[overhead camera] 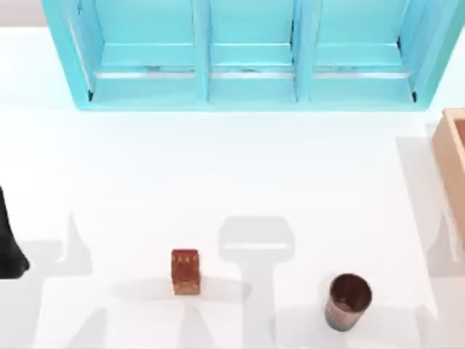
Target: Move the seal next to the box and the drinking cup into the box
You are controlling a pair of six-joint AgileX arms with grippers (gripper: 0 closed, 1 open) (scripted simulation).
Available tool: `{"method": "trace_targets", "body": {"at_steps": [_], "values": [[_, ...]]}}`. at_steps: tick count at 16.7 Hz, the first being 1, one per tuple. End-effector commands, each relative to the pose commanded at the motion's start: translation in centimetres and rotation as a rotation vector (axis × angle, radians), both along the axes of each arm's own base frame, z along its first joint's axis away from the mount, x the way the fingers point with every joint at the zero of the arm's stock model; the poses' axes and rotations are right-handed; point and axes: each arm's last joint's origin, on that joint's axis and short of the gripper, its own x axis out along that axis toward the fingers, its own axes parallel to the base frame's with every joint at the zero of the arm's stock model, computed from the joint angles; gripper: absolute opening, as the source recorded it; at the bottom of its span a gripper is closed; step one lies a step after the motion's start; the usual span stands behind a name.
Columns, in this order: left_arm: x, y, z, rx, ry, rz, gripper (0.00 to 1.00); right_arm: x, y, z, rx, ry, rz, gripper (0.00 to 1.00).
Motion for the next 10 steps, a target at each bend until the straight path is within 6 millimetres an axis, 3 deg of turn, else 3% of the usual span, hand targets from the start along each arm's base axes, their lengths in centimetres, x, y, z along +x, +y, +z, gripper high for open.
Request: {"method": "trace_targets", "body": {"at_steps": [5, 10], "values": [[0.0, 0.0, 0.0, 0.000, 0.000, 0.000, 1.00, 0.0, 0.2, 1.2, 0.042, 0.038, 0.027, 1.00], [0.0, 0.0, 0.0, 0.000, 0.000, 0.000, 1.00, 1.3, 1.1, 7.1, 0.220, 0.232, 0.080, 1.00]]}}
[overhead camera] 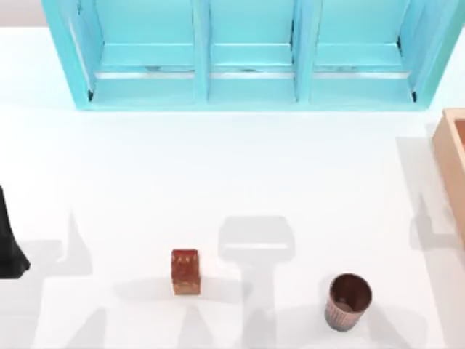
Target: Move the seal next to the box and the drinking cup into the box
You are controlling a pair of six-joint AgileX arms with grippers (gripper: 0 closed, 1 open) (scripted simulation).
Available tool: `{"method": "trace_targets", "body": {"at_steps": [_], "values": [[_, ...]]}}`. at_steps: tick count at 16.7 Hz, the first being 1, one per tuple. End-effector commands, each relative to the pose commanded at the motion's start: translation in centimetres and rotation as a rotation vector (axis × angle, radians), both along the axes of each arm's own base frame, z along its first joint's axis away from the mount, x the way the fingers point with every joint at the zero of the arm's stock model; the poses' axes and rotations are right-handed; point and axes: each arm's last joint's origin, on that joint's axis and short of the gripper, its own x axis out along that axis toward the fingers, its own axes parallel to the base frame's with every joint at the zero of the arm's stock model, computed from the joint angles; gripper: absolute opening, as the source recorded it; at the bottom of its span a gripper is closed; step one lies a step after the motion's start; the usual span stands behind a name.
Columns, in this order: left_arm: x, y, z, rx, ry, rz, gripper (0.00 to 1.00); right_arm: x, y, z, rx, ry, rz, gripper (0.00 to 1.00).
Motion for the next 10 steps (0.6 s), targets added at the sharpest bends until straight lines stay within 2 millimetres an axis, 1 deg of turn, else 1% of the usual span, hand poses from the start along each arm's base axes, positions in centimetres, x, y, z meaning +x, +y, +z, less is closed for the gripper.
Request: {"method": "trace_targets", "body": {"at_steps": [2, 4, 5, 7, 8, 10], "values": [[0.0, 0.0, 0.0, 0.000, 0.000, 0.000, 1.00, 1.7, 0.5, 2.8, 0.078, 0.128, 0.006, 1.00], [0.0, 0.0, 0.0, 0.000, 0.000, 0.000, 1.00, 4.4, 1.5, 4.8, 0.145, 0.291, 0.006, 1.00], [0.0, 0.0, 0.0, 0.000, 0.000, 0.000, 1.00, 6.1, 2.1, 5.5, 0.170, 0.384, 0.004, 1.00], [0.0, 0.0, 0.0, 0.000, 0.000, 0.000, 1.00, 9.9, 4.0, 5.8, 0.199, 0.589, -0.006, 1.00], [0.0, 0.0, 0.0, 0.000, 0.000, 0.000, 1.00, 12.0, 5.3, 5.4, 0.201, 0.696, -0.014, 1.00], [0.0, 0.0, 0.0, 0.000, 0.000, 0.000, 1.00, 15.9, 8.4, 3.9, 0.182, 0.908, -0.034, 1.00]]}}
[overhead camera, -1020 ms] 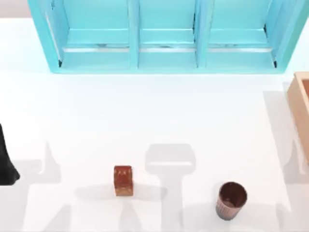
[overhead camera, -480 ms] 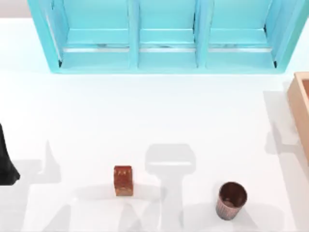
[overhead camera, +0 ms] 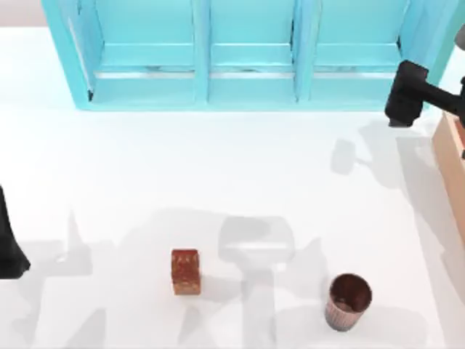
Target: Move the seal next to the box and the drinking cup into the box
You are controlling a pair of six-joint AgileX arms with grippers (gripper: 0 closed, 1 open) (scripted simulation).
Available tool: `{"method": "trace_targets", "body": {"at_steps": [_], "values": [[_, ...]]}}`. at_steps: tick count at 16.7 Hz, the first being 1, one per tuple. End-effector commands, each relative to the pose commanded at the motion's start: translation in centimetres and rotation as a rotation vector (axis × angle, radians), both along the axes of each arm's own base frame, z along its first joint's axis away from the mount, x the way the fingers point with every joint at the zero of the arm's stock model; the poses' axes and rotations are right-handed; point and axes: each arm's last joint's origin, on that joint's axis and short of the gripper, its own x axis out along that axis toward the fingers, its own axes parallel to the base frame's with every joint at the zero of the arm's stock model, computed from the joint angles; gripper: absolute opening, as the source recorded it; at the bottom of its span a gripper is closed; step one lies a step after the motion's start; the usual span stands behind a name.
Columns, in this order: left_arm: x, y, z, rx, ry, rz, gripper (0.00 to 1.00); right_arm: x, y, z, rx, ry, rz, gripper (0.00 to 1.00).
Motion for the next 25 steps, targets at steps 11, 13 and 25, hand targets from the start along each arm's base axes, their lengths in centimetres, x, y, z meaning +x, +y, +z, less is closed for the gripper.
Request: {"method": "trace_targets", "body": {"at_steps": [11, 13, 25], "values": [[0.0, 0.0, 0.0, 0.000, 0.000, 0.000, 1.00, 2.7, 23.9, -8.8, -0.256, 0.477, 0.211, 1.00], [0.0, 0.0, 0.0, 0.000, 0.000, 0.000, 1.00, 0.6, 26.9, -8.1, -0.264, 0.455, 0.259, 1.00], [0.0, 0.0, 0.0, 0.000, 0.000, 0.000, 1.00, -2.1, 29.8, -7.8, -0.263, 0.422, 0.309, 1.00]]}}
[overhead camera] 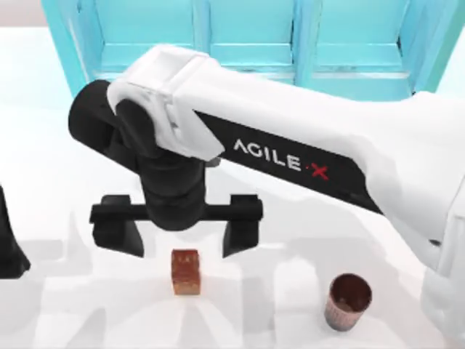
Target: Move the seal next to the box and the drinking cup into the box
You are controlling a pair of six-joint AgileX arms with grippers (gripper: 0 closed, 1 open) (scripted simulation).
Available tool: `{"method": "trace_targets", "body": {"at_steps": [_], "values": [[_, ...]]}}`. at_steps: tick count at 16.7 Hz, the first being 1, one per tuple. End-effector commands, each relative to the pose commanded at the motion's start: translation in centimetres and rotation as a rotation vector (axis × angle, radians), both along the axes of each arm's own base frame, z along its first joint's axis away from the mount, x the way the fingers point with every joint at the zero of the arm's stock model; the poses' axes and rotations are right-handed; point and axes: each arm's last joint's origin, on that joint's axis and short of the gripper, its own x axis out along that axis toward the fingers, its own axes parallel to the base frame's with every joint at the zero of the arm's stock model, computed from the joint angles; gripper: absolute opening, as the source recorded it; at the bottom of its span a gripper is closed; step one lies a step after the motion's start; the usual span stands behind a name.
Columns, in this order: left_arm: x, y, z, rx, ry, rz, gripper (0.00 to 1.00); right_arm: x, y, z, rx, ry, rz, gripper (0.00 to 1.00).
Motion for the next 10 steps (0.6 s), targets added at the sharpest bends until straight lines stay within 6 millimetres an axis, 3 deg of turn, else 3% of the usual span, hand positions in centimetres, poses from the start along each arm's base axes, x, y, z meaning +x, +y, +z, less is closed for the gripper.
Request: {"method": "trace_targets", "body": {"at_steps": [7, 10], "values": [[0.0, 0.0, 0.0, 0.000, 0.000, 0.000, 1.00, -0.1, 0.0, -6.4, 0.001, -0.001, 0.000, 1.00], [0.0, 0.0, 0.0, 0.000, 0.000, 0.000, 1.00, -0.1, 0.0, -6.9, 0.000, 0.000, 0.000, 1.00]]}}
